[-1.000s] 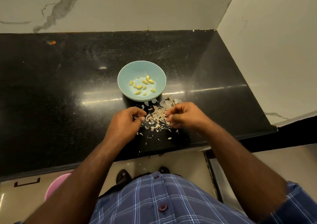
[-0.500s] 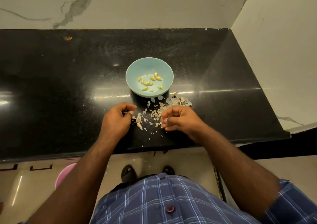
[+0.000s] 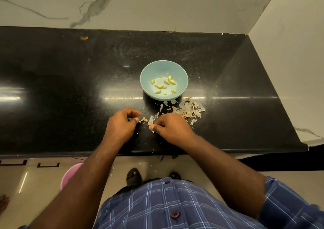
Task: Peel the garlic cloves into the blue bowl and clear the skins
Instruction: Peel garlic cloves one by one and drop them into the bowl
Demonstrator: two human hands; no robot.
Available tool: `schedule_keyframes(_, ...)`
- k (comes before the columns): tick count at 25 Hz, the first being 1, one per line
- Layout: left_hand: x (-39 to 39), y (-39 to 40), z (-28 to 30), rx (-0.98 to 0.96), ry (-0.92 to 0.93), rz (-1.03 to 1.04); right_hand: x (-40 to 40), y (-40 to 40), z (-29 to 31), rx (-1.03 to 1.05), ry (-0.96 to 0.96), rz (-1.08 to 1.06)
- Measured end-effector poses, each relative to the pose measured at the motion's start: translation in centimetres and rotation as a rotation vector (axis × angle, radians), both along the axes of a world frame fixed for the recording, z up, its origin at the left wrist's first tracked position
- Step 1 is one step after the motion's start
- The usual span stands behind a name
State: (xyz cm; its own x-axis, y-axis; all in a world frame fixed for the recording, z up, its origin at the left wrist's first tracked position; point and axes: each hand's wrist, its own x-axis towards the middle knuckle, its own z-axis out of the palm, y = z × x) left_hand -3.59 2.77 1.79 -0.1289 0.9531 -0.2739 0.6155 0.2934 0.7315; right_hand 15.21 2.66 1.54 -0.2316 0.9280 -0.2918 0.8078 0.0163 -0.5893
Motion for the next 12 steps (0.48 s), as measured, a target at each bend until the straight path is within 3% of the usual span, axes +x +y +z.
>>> schedule_keyframes(3, -0.3, 0.1, 0.2, -0.005, 0.004, -0.016, -2.0, -0.1, 0.1, 0.087, -0.262, 0.022)
schedule_keyframes(5, -0.4, 0.2, 0.4, -0.008, 0.000, -0.030, -2.5, -0.2, -0.1, 0.101, -0.320, 0.029)
schedule_keyframes(9, -0.8, 0.7, 0.6, -0.012, -0.022, -0.039, -2.6, -0.1, 0.1, 0.056, -0.295, 0.037)
schedule_keyframes(12, -1.0, 1.1, 0.9, 0.000, -0.045, -0.048, -1.6, -0.1, 0.8, -0.006, -0.128, -0.033)
